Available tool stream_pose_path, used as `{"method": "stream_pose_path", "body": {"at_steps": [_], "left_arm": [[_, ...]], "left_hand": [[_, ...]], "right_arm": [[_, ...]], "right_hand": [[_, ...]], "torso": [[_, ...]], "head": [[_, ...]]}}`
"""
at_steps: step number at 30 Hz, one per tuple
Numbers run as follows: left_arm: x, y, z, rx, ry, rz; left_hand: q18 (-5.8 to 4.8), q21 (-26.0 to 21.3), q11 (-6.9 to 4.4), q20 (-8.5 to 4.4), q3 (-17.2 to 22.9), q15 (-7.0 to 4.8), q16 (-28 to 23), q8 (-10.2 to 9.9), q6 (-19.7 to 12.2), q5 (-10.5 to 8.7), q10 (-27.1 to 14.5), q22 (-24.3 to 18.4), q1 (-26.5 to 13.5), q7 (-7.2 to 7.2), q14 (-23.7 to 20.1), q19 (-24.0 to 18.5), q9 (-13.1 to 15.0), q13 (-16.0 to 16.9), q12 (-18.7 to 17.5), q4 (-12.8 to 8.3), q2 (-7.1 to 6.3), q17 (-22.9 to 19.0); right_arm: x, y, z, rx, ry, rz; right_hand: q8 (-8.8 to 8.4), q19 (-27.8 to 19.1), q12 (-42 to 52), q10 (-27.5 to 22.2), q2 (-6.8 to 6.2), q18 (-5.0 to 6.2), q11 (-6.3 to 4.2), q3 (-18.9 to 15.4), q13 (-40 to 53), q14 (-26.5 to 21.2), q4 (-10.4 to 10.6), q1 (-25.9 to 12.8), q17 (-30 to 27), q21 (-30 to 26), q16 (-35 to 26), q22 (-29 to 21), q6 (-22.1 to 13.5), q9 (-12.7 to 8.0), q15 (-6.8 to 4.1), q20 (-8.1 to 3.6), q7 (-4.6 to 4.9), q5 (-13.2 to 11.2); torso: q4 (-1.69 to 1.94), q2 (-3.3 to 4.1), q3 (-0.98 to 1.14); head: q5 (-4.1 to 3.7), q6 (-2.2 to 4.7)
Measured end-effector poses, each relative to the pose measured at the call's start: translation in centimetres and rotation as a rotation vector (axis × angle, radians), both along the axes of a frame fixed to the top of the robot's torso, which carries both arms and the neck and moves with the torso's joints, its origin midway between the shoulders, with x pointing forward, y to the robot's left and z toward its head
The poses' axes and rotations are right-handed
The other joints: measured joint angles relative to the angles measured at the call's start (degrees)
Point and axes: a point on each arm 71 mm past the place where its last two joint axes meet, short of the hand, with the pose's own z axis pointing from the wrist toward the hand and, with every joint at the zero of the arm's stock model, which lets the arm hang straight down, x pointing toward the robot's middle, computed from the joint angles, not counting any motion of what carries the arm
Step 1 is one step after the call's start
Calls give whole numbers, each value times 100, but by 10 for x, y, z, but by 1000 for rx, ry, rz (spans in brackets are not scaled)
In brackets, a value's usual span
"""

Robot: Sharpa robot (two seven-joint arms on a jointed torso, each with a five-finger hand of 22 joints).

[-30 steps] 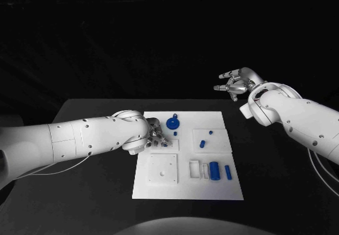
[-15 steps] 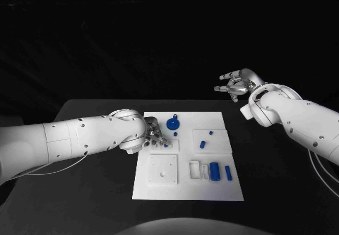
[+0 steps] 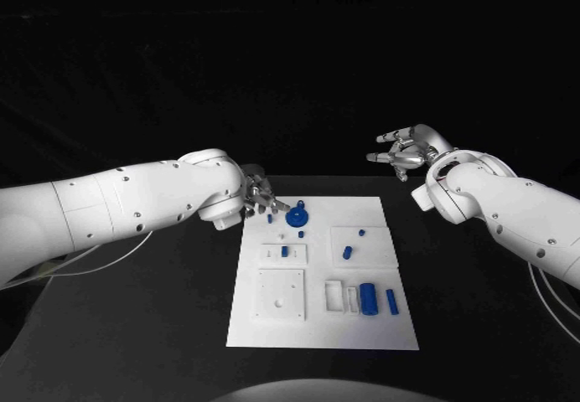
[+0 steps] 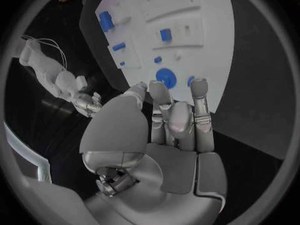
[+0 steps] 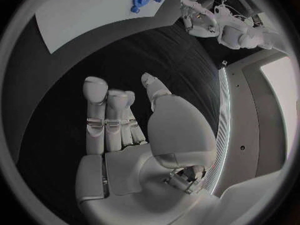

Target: Assemble the parts on the task board

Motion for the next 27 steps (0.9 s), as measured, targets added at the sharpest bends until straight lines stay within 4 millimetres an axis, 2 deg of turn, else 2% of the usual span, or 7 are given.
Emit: {"method": "stream_pose_path", "body": {"at_steps": [13,15,17,19,20,23,27], "left_arm": [[46,25,12,15,16,110],[50,26,12,17,19,115],[53,28,9,19,25,117],[54,29,6,22,33,119],[55,30,4,25,38,119],[57,31,-1,31,53,116],[57,32,-10,46,85,107]], "left_hand": [[-450,-268,52,-410,-27,-20,-468,-19,-295,24,9,4,-78,121,-260,-84,-952,951,-616,-327,124,-810],[-576,-378,95,-492,-57,-10,-652,-19,-443,24,-33,-8,-62,180,-400,-104,-1303,1042,-814,-400,189,-1161],[-573,-446,231,-501,-24,46,-631,-45,-1120,24,-17,-20,-74,424,-444,-113,-2436,990,-850,-434,256,-1202],[-573,-508,247,-465,-68,46,-550,-44,-1022,24,0,-12,-67,441,-444,-76,-3402,860,-805,-506,264,-1211],[-573,-516,248,-447,-95,46,-508,-44,-943,24,0,-4,-77,438,-444,-58,-3618,819,-762,-533,273,-1201],[-573,-558,248,-458,-136,62,-396,-44,-878,14,0,5,-107,433,-427,-31,-3941,725,-640,-573,303,-1143],[-573,-561,247,-438,-129,62,-299,-44,-828,-78,0,4,-107,422,-428,-9,-3878,676,-543,-545,303,-1076]], "right_arm": [[0,0,0,10,5,0],[0,1,0,11,5,1],[-1,2,0,12,5,3],[-1,2,0,13,4,4],[-1,2,0,13,4,5],[-1,2,1,13,3,6],[-2,2,1,13,3,7]], "right_hand": [[0,0,0,0,0,-5,0,-29,1,0,0,0,0,0,0,0,-9,0,0,0,9,0],[0,0,0,0,0,-5,0,-29,1,0,0,0,0,0,0,1,-9,0,0,0,9,0],[0,0,0,0,0,-6,0,-29,1,0,0,0,0,0,0,0,-9,0,0,0,9,0],[0,0,0,0,0,-6,0,-29,1,0,0,0,0,0,0,1,-9,0,0,0,9,29],[0,0,0,0,0,-6,0,-29,1,0,0,0,0,0,0,1,-9,0,0,0,9,29],[0,0,0,0,0,-7,0,-29,1,0,0,0,0,0,0,1,-9,0,0,0,9,29],[0,0,0,0,0,-7,0,-29,1,0,0,0,1,0,0,1,-9,0,0,0,9,57]], "torso": [[-13,35,-15],[-17,45,-15],[-23,57,-18],[-30,69,-18],[-33,76,-18],[-42,94,-19],[-53,114,-15]], "head": [[31,57],[34,65],[35,73],[35,80],[35,86],[35,94],[46,110]]}}
